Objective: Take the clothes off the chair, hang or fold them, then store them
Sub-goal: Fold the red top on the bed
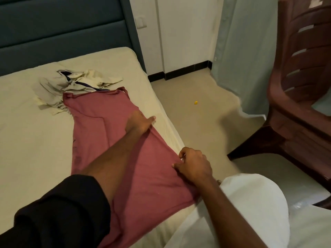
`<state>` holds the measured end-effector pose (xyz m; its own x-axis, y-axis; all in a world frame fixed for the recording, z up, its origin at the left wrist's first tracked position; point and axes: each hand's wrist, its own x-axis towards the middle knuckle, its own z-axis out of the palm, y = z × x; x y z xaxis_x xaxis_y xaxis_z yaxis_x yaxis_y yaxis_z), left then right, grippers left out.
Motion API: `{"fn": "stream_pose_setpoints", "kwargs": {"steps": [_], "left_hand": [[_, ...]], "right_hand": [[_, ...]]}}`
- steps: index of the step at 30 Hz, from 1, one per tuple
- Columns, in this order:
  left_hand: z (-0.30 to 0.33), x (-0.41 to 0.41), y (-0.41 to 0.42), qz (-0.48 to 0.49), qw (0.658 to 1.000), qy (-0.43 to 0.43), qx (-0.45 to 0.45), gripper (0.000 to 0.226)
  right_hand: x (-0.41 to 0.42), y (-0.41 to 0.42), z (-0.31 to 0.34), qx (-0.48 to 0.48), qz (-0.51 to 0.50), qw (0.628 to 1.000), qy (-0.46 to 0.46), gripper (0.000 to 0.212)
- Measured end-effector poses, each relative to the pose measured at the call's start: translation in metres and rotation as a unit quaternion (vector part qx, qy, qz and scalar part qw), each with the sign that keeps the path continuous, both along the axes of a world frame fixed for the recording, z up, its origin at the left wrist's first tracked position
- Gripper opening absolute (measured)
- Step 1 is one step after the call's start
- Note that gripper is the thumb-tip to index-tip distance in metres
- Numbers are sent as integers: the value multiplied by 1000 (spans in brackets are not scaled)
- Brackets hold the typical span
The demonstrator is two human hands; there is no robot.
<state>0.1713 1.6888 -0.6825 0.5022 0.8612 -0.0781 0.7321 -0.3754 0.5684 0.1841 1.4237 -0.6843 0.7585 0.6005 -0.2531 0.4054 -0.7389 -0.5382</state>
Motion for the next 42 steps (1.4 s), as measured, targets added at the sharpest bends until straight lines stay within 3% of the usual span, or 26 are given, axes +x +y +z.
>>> {"fn": "stream_pose_setpoints", "kwargs": {"steps": [2, 3, 6, 8, 10, 15, 19, 23, 25, 27, 30, 37, 42], "left_hand": [[-3, 10, 8, -6, 997, 74, 11, 76], [-2, 12, 9, -10, 995, 99, 8, 76], [-2, 13, 12, -12, 995, 98, 19, 39], [-3, 11, 15, -3, 998, 59, 5, 19], [1, 5, 18, 16, 997, -8, -74, 6], [26, -28, 31, 62, 936, -186, -292, 25], [46, -83, 53, 126, 881, -249, -382, 26], [55, -144, 72, 176, 876, -264, -362, 32], [50, -169, 74, 192, 879, -258, -351, 24], [40, -188, 73, 188, 879, -244, -365, 15], [27, -195, 62, 182, 879, -231, -375, 33], [14, -208, 31, 195, 867, -209, -408, 15], [5, -223, 21, 229, 849, -243, -410, 18]], "right_hand": [[2, -7, -4, 10, 13, 1000, 16, 34], [2, -8, -5, 12, 24, 1000, 15, 35], [0, -8, -3, 18, 70, 997, -5, 36], [-4, -7, 0, 30, 100, 995, 3, 40], [-9, -8, 4, 33, 134, 990, 15, 48], [-23, -11, 21, 58, 176, 982, 23, 56], [-69, 19, 42, 134, 257, 956, 38, 38], [-128, 69, 38, 132, 337, 932, -2, 35], [-156, 84, 32, 112, 355, 928, -12, 32], [-178, 91, 27, 77, 374, 924, -6, 47], [-186, 84, 21, 40, 389, 920, -9, 65], [-212, 78, 32, 119, 399, 907, -63, 36], [-219, 70, 38, 156, 493, 855, -20, 30]]}}
